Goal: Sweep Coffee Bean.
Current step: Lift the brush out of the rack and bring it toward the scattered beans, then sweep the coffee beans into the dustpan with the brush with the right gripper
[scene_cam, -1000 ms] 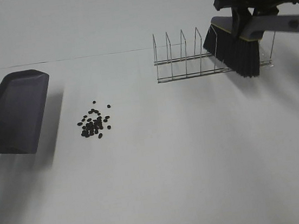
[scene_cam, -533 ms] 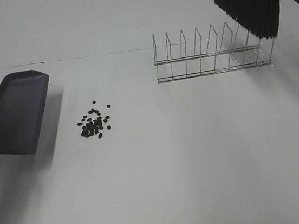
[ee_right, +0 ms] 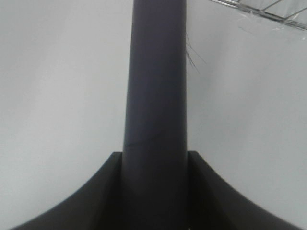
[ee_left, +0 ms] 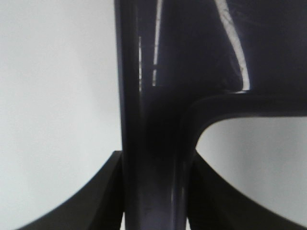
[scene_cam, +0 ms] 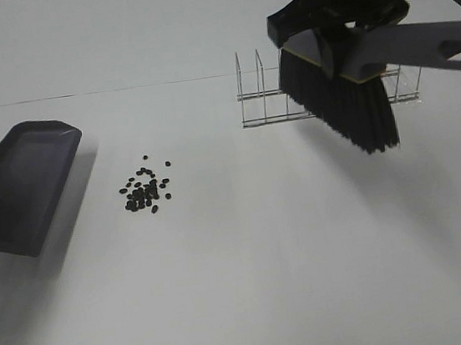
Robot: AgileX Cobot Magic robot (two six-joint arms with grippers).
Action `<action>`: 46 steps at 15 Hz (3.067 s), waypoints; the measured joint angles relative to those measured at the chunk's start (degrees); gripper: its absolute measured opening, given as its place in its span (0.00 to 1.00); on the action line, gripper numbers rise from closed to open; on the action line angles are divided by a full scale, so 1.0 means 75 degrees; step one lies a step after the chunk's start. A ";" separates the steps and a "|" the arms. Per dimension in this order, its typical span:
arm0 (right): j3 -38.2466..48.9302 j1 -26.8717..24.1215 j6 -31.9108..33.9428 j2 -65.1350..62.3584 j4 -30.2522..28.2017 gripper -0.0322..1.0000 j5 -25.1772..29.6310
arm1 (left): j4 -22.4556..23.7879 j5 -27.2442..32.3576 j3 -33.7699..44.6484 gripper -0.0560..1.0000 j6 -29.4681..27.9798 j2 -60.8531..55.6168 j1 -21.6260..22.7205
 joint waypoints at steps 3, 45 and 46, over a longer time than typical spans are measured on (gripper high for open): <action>0.0031 0.0626 0.0244 0.0497 0.0000 0.38 -0.0611 | 0.0160 -0.0435 0.0000 0.37 0.0000 0.0107 0.0000; -0.2590 0.2108 -0.1856 0.4614 0.4607 0.38 -0.4576 | -0.0848 0.0084 -0.1673 0.37 0.0351 0.2735 -0.0817; -0.2636 0.2108 -0.1902 0.4622 0.4607 0.38 -0.4576 | -0.0848 0.0084 -0.1673 0.37 0.0351 0.2735 -0.0817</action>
